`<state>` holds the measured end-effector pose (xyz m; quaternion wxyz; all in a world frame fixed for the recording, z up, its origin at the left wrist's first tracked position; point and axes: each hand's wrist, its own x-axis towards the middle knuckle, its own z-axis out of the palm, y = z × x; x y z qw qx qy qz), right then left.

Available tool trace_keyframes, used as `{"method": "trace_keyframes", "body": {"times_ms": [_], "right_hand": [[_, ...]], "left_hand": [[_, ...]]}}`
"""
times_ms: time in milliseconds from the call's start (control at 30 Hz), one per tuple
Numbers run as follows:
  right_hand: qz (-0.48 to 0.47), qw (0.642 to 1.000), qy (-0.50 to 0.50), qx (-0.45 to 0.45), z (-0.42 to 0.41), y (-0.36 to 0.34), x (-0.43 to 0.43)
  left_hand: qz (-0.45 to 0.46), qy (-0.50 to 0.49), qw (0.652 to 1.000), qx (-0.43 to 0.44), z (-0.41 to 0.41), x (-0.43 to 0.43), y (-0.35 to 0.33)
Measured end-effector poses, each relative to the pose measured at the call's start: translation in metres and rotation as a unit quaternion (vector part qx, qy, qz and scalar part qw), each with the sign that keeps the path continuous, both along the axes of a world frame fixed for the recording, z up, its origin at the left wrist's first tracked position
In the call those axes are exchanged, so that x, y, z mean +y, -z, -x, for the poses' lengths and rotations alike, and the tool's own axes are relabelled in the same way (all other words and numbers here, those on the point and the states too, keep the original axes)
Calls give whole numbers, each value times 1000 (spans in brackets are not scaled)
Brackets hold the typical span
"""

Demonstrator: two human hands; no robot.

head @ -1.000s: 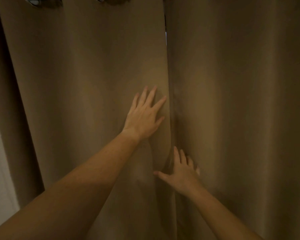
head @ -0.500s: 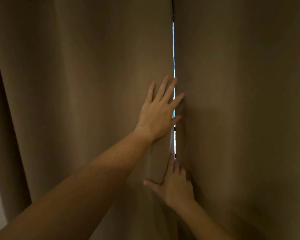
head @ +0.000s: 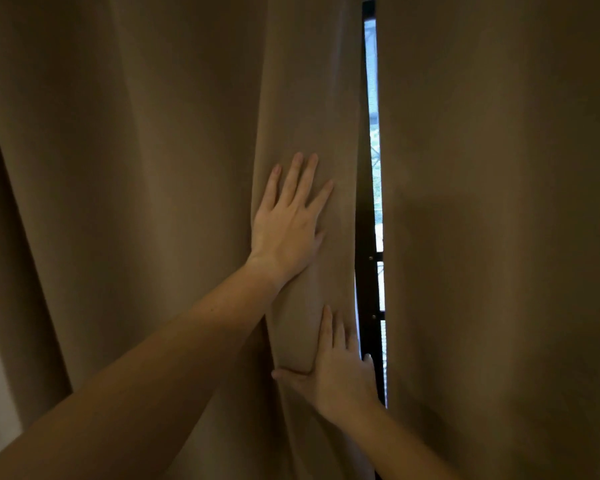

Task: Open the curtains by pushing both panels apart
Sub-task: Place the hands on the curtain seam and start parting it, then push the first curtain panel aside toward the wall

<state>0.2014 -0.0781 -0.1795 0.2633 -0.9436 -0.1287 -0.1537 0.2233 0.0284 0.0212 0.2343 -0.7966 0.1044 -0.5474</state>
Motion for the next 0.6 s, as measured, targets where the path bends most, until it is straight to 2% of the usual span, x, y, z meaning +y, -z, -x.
{"method": "trace_keyframes", "body": {"times_ms": [233, 600], "right_hand": [[12, 1000, -18, 16, 0, -3, 71], [-9, 995, -92, -23, -20, -1, 181]], "left_hand": [[4, -21, 1000, -18, 2, 64, -1], [27, -37, 999, -22, 9, 166, -6]]}}
